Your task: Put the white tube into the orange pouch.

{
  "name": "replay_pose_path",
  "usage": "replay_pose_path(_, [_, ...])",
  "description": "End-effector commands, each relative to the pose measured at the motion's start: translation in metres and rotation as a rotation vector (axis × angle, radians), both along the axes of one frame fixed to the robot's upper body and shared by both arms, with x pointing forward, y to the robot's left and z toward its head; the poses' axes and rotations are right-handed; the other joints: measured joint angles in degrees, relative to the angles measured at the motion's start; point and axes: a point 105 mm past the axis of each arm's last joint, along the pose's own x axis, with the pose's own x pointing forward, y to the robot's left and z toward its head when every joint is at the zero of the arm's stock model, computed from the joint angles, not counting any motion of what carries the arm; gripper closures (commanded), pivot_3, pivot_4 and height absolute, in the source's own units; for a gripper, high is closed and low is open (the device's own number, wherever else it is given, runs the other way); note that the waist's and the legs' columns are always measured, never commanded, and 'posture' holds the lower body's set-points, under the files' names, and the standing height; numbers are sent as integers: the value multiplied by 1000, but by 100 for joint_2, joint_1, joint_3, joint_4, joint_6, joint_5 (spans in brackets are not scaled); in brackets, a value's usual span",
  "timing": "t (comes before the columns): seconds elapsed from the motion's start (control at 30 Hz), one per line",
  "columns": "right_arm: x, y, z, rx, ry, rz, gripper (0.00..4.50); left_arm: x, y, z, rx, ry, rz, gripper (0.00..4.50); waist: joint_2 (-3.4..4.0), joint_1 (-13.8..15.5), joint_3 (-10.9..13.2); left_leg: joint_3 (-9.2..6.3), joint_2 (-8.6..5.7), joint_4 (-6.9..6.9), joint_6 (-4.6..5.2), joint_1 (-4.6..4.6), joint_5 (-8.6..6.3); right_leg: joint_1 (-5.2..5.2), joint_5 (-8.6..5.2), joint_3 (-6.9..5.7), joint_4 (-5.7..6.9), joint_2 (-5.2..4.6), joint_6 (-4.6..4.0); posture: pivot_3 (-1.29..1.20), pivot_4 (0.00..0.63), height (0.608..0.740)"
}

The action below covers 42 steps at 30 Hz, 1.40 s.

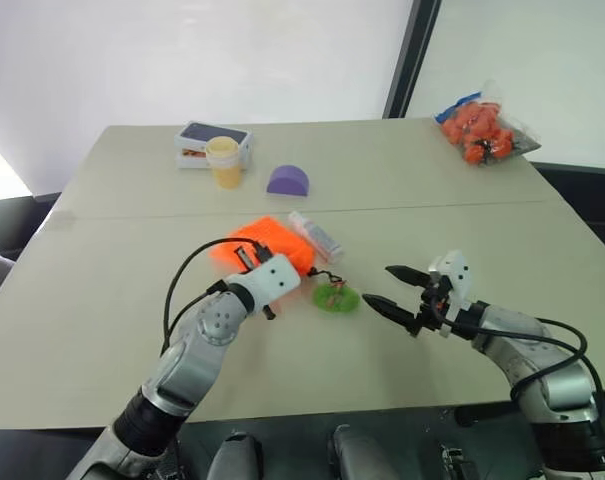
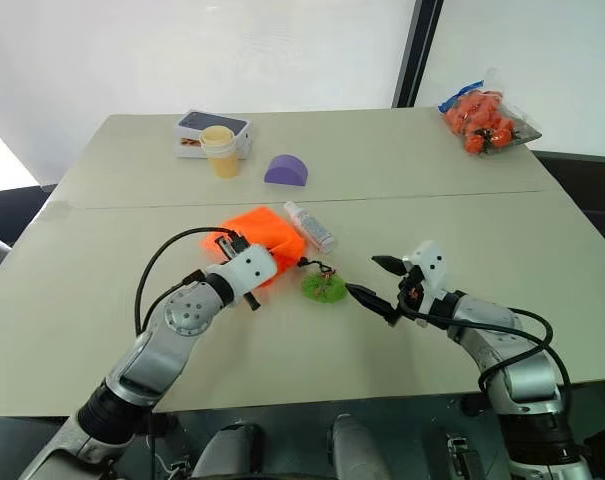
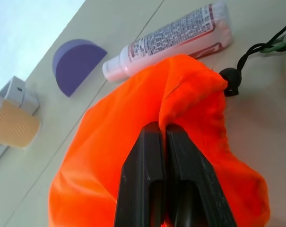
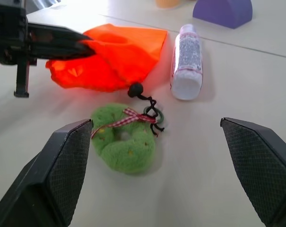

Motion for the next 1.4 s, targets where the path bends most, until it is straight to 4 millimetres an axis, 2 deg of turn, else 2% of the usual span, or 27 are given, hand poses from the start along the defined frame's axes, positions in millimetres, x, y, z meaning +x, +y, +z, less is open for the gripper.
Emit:
replay_pose_path(0.03, [2,5,18,30,-68,2,0,4,8,16,-128,-4,45,4461,0,2,0,0,0,0,0,0,0,0,0,0,0,0,0,0,150,723])
replay_pose_path(0.17, [11,11,23,50,-97,-34,0,3,10,23,-256,44,22,4461,0,-13,-1,0,0,2,0,2,0,2,2,0,1,0,3,0,150,723])
replay_pose_path(0.27, [27,22,23,46,-109,-91,0,1,14,29,-393,112,4,4461,1,-27,-1,0,0,1,0,3,0,-1,4,0,7,1,6,0,150,723])
replay_pose_path(0.37, [44,33,17,37,-106,-157,0,-1,15,33,-440,150,-37,4461,1,-23,-2,-4,0,1,0,5,0,-3,5,-1,14,4,7,0,150,723])
replay_pose_path(0.47, [58,45,10,40,-80,-203,0,-1,17,34,-433,169,-58,4461,1,-10,-3,-6,0,2,-1,4,1,-4,6,-3,16,4,6,0,150,723])
replay_pose_path(0.7, [73,68,-8,-7,-53,-264,0,4,33,32,-442,185,-18,4461,2,-14,-4,-5,0,1,-1,0,1,-5,11,-3,14,2,19,0,150,723])
replay_pose_path(0.83, [81,70,-16,-8,-43,-323,0,2,35,27,-457,212,-21,4461,2,-18,-4,-6,1,1,-1,3,1,-10,9,-4,25,4,13,0,150,723])
replay_pose_path(1.1, [93,74,-21,18,-50,-354,0,2,36,20,-447,242,-36,4461,2,-28,-4,-6,0,1,-1,2,1,-11,9,-4,25,3,13,0,150,723])
replay_pose_path(1.13, [94,74,-21,21,-51,-354,518,2,35,20,-446,244,-38,4500,2,-28,-4,-6,0,1,-1,2,1,-11,9,-4,25,4,13,0,150,723])
replay_pose_path(1.2, [95,75,-21,28,-53,-352,1244,3,36,19,-445,244,-37,4500,2,-28,-4,-6,1,1,-1,2,1,-11,12,-4,25,4,18,0,150,723])
replay_pose_path(1.33, [95,78,-20,28,-63,-338,3182,4,37,18,-443,244,-34,4500,3,-35,-4,-6,1,1,-1,2,1,-10,12,-4,24,3,18,0,150,723])
replay_pose_path(1.4, [95,79,-19,26,-69,-334,3182,4,37,17,-443,245,-32,4500,3,-38,-4,-6,0,1,-1,2,1,-10,12,-4,25,3,18,0,150,723])
